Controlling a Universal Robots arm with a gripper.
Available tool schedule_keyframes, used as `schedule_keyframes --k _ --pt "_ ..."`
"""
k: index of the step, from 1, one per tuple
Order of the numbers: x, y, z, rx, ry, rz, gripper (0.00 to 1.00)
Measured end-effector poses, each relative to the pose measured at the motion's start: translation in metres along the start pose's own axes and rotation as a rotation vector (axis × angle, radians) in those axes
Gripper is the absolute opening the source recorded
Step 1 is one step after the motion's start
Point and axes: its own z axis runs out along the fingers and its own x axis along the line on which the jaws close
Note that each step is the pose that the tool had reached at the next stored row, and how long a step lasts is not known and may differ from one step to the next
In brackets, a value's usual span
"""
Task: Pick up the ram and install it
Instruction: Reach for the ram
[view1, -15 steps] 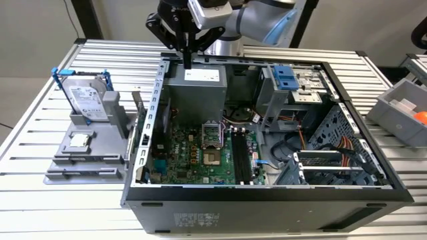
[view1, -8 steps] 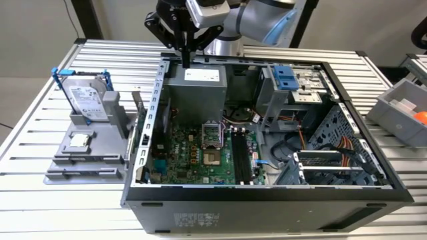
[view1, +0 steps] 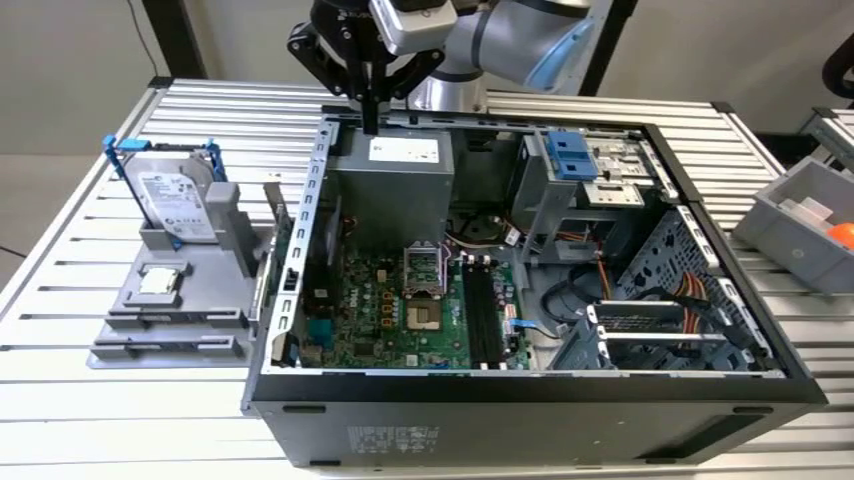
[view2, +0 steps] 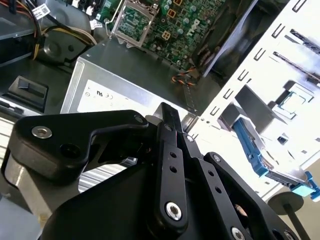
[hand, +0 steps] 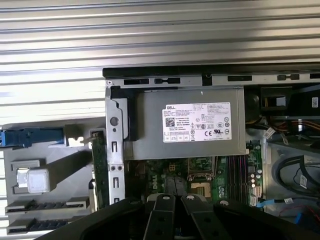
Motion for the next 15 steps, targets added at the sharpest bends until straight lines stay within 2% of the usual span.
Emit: schedule_keyframes --k 15 --pt "0.0027 0.0047 0.0002 0.0000 0.0000 0.000 0.00"
